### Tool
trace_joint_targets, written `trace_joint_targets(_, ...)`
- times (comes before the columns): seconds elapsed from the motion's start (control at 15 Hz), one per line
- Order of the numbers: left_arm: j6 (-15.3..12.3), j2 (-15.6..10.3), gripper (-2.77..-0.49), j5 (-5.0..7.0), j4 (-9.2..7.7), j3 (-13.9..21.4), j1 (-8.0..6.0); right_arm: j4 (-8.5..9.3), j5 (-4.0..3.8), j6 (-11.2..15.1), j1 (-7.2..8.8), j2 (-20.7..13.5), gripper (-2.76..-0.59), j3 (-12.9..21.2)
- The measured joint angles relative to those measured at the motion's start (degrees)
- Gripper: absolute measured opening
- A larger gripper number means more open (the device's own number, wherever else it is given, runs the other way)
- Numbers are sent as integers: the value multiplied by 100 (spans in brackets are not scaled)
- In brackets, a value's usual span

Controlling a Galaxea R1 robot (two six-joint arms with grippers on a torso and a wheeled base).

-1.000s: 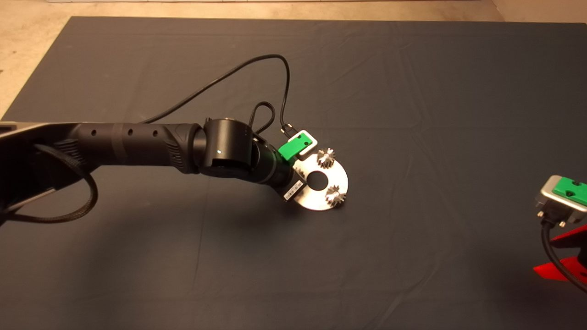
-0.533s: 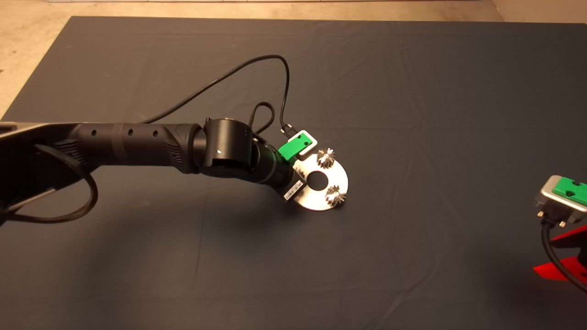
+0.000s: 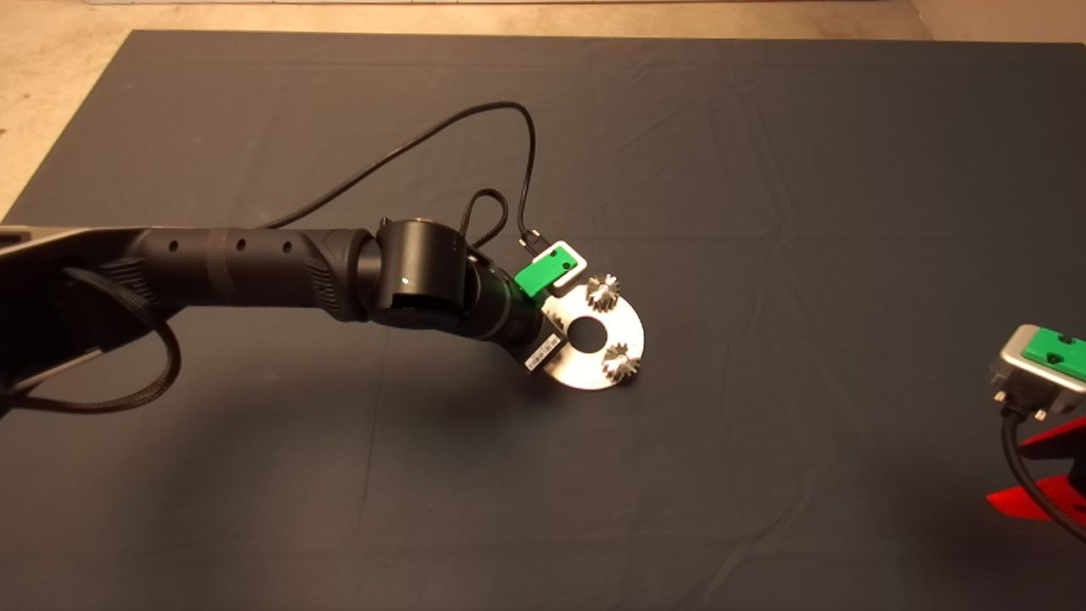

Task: Install three planetary gears onto the carrier pins

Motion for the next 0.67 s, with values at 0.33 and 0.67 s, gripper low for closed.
trace_joint_targets(0.33, 0, -10, -232, -2, -2, 0, 0, 1, 2, 0, 0, 0, -188, 0)
trace_joint_targets(0.67, 0, -10, -217, 15, -16, 2, 0, 0, 2, 0, 1, 0, -188, 0)
